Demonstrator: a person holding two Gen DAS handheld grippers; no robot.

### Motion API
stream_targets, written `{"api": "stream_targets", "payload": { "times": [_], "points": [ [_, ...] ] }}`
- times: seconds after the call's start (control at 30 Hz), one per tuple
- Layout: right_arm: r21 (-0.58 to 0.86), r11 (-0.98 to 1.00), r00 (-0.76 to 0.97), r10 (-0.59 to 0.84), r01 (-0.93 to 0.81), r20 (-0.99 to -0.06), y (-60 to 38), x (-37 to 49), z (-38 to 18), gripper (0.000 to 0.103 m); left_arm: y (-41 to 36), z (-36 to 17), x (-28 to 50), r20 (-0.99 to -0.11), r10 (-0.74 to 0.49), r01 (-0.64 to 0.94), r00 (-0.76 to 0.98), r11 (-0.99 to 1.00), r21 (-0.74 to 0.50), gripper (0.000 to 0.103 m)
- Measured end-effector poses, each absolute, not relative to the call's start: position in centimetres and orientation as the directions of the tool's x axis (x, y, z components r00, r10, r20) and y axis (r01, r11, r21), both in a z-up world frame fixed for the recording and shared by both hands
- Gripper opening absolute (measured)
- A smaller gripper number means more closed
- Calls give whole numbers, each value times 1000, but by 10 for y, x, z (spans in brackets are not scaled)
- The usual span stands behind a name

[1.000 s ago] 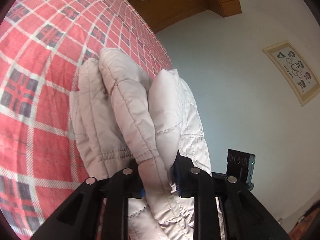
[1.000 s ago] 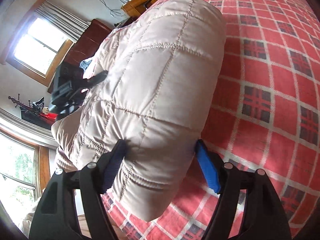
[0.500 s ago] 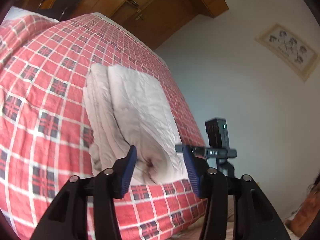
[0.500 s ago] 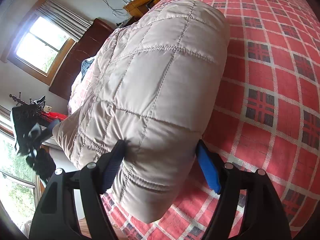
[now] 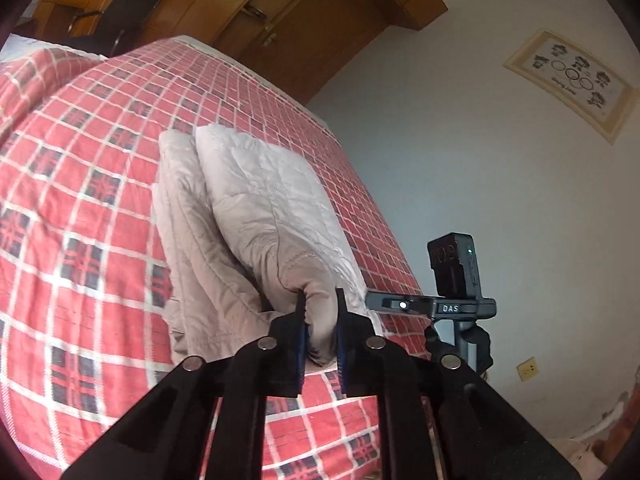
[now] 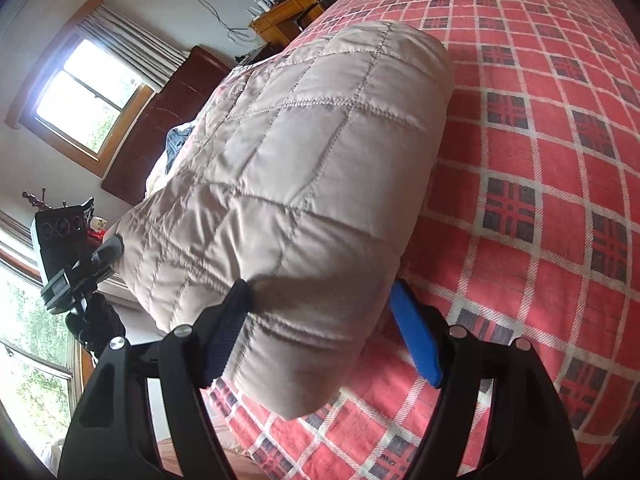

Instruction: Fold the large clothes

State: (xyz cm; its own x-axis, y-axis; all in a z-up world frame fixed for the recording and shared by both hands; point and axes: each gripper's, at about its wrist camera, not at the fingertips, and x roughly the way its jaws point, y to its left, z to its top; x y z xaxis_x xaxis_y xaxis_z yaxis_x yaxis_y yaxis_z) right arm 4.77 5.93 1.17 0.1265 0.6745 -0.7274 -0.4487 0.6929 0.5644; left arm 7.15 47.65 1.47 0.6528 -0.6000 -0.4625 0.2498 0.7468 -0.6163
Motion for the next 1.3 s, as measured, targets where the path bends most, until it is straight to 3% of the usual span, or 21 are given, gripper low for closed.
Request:
{"api": "stream_targets", "payload": {
  "times": [0.17,0.3,0.43,0.67,0.8,1.03,1.13,1.17,1.2,1.3],
  "points": [
    [567,691,91,666,-449,-740,70,48,-4,72,500,-43,100,-550,-562,139,618,767,-627,12],
    [541,702,89,644,-463,-760,79,45,-17,73,513,-88,112,-530,-621,100,577,698,-709,13],
    [538,705,92,642,-463,-762,79,45,-14,73,517,-80,111,-526,-630,103,572,691,-716,19],
    [478,708,165,632,-520,-757,68,32,19,72,534,-15,97,-477,-565,160,673,742,-651,43],
    [466,710,152,619,-528,-771,76,28,14,72,539,4,132,-484,-547,174,683,766,-619,46],
    [510,695,120,643,-506,-756,84,37,5,72,523,-15,225,-593,-538,116,600,791,-600,47],
    [498,698,124,636,-515,-762,84,38,5,72,524,-26,244,-592,-557,94,582,770,-632,43],
    [491,699,127,631,-520,-765,83,40,6,72,524,-26,245,-576,-574,102,582,754,-649,27],
    [484,701,130,627,-523,-768,83,40,6,72,522,-24,246,-564,-585,112,583,746,-657,19],
    [477,703,134,624,-527,-770,86,42,9,72,519,-11,236,-518,-597,159,613,735,-659,9]
  ]
}}
